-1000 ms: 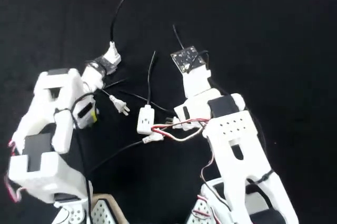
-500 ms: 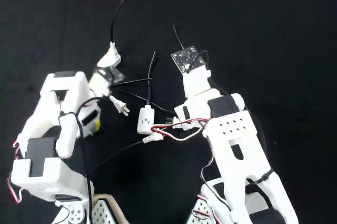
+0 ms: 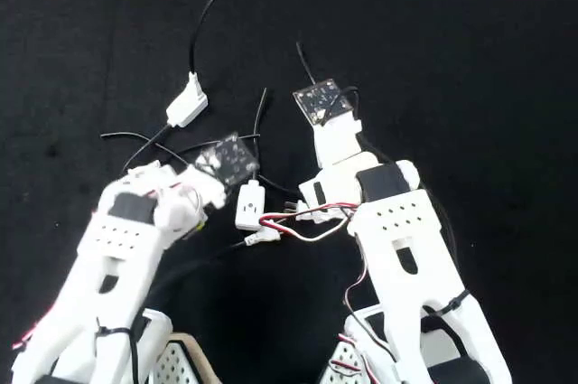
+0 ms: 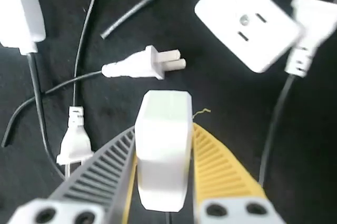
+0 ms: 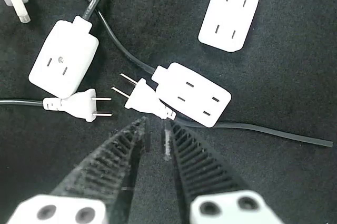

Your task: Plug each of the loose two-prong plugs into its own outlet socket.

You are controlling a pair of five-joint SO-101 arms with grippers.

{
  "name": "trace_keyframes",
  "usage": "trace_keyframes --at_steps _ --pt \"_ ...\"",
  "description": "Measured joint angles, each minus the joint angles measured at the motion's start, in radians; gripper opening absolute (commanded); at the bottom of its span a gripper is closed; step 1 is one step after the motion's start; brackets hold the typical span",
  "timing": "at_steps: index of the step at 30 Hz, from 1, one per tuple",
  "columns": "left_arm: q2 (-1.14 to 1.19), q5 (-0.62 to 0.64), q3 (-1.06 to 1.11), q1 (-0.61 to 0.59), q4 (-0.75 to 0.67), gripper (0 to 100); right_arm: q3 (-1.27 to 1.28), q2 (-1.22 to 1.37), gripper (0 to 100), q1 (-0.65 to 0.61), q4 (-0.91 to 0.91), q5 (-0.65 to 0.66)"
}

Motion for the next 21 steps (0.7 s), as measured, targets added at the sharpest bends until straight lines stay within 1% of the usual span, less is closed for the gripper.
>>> trace_keyframes --at_steps 1,3,6,8,11,14,18,21 --pt "-0.003 -0.020 0.040 -0.005 -0.057 6 0.000 0.000 5.0 0.000 0.000 0.000" --pt "0.000 -0.078 0.095 -0.032 -0.143 12 0.000 0.000 5.0 0.000 0.000 0.000" --pt "0.021 -0.144 0.123 -0.086 -0.212 22 0.000 0.000 5.0 0.000 0.000 0.000" --pt "0.026 -0.153 0.123 -0.130 -0.241 23 0.000 0.000 5.0 0.000 0.000 0.000" --pt "0.026 -0.155 0.123 -0.146 -0.244 23 0.000 0.000 5.0 0.000 0.000 0.000" --pt "0.008 -0.150 0.121 -0.118 -0.153 23 0.000 0.000 5.0 0.000 0.000 0.000" --pt "-0.084 -0.051 0.100 -0.043 0.034 23 0.000 0.000 5.0 0.000 0.000 0.000" --pt "-0.180 -0.026 0.098 -0.021 0.124 23 0.000 0.000 5.0 0.000 0.000 0.000"
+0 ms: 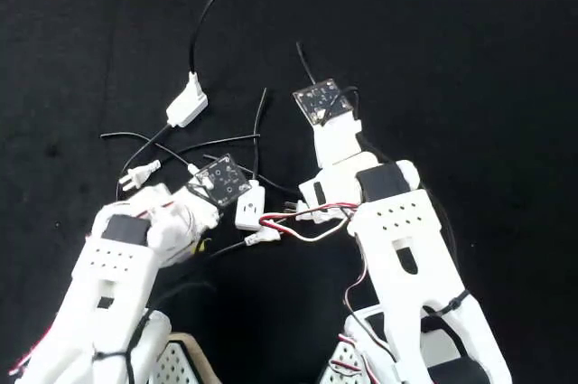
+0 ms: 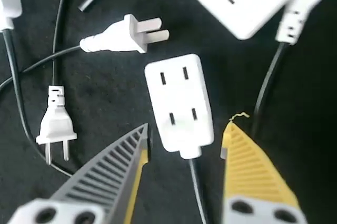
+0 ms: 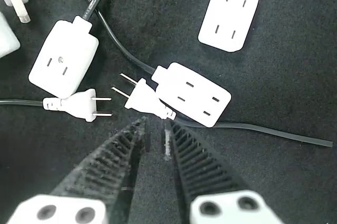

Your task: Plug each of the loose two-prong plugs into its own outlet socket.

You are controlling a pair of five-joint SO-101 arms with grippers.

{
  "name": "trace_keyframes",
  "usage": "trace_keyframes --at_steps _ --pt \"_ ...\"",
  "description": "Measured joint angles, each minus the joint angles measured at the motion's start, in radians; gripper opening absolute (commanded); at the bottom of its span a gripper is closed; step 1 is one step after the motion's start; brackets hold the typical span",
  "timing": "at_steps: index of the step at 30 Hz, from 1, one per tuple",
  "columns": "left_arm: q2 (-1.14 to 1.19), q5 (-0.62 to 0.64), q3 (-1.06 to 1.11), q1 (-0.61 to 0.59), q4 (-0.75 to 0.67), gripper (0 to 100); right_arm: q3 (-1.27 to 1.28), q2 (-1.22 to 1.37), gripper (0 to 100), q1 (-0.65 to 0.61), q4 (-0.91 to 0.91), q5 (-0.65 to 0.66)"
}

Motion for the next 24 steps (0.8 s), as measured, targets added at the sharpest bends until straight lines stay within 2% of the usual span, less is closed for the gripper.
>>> trace_keyframes --at_steps 6,11,17,20,24 --pt "-0.190 0.000 -0.023 0.000 0.150 23 0.000 0.000 5.0 0.000 0.000 0.000" --pt "-0.342 0.028 -0.101 -0.120 0.206 23 0.000 0.000 4.8 0.000 0.000 0.000" --pt "-0.434 0.180 -0.107 -0.310 0.209 23 0.000 0.000 4.8 -0.021 0.043 0.000" --pt "-0.442 0.269 -0.043 -0.358 0.199 23 -0.002 0.035 4.8 -0.094 0.044 0.000" --pt "-0.442 0.339 0.081 -0.419 0.100 23 -0.078 0.183 4.9 -0.218 0.044 0.002"
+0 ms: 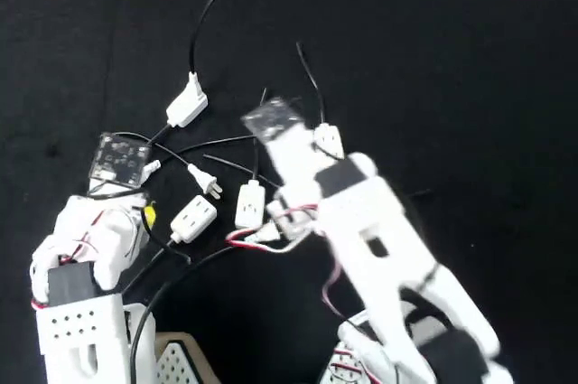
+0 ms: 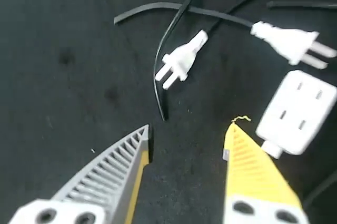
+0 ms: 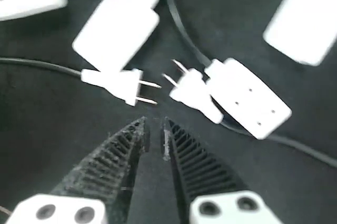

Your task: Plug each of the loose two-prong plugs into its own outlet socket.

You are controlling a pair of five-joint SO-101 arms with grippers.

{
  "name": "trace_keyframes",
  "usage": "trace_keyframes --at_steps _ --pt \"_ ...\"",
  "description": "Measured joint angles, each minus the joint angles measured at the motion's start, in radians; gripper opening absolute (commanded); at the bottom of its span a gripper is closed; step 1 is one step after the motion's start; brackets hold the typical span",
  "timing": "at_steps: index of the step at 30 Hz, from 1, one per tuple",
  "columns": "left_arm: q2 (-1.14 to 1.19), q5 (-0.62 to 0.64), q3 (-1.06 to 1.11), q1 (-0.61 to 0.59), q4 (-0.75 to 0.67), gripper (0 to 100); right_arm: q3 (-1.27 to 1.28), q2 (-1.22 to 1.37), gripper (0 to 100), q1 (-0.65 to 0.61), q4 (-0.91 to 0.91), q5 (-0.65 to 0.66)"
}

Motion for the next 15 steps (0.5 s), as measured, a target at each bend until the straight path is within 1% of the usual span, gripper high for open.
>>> trace_keyframes --at_steps 4,8,10,12,15 --pt "0.000 0.011 0.110 -0.040 -0.077 23 -0.160 0.209 4.9 -0.051 -0.014 0.000" --pt "0.000 0.011 0.163 -0.140 -0.117 23 -0.338 0.397 5.0 -0.087 -0.038 0.046" --pt "0.000 0.011 0.198 -0.170 -0.129 23 -0.419 0.486 5.1 -0.094 -0.048 0.054" --pt "0.000 0.011 0.224 -0.184 -0.147 23 -0.488 0.568 7.4 -0.095 -0.071 0.052" --pt "0.000 -0.002 0.238 -0.189 -0.163 23 -0.574 0.667 14.6 -0.095 -0.092 0.043"
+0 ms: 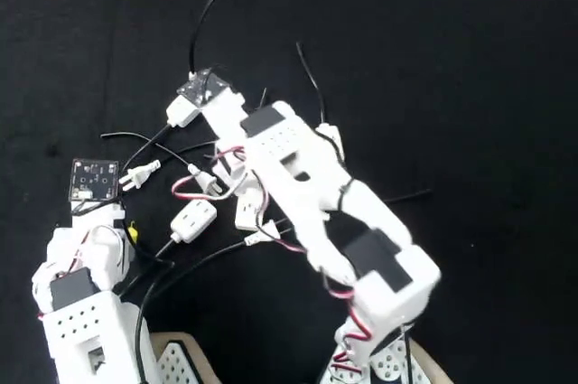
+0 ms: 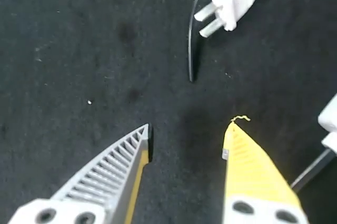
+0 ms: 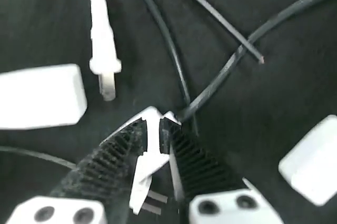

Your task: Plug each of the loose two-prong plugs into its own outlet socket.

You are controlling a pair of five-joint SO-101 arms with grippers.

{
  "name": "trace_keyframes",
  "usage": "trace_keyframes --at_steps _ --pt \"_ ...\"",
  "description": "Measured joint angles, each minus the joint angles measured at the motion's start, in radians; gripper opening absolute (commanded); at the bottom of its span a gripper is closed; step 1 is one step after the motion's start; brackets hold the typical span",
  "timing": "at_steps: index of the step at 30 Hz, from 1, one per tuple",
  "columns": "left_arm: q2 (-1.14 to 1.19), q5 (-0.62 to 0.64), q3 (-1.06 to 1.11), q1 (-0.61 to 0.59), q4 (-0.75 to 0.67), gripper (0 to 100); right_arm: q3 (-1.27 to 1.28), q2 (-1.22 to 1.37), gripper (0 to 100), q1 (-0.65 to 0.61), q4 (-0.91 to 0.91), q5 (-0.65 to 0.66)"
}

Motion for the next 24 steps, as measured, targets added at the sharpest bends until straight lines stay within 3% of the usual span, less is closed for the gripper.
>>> trace_keyframes --at_steps 8,24 --pt "0.000 -0.061 0.035 0.000 -0.012 23 -0.144 0.107 15.6 -0.058 -0.005 -0.048" --pt "0.000 -0.063 0.054 0.000 -0.040 23 -0.439 0.393 15.6 -0.097 0.031 -0.130"
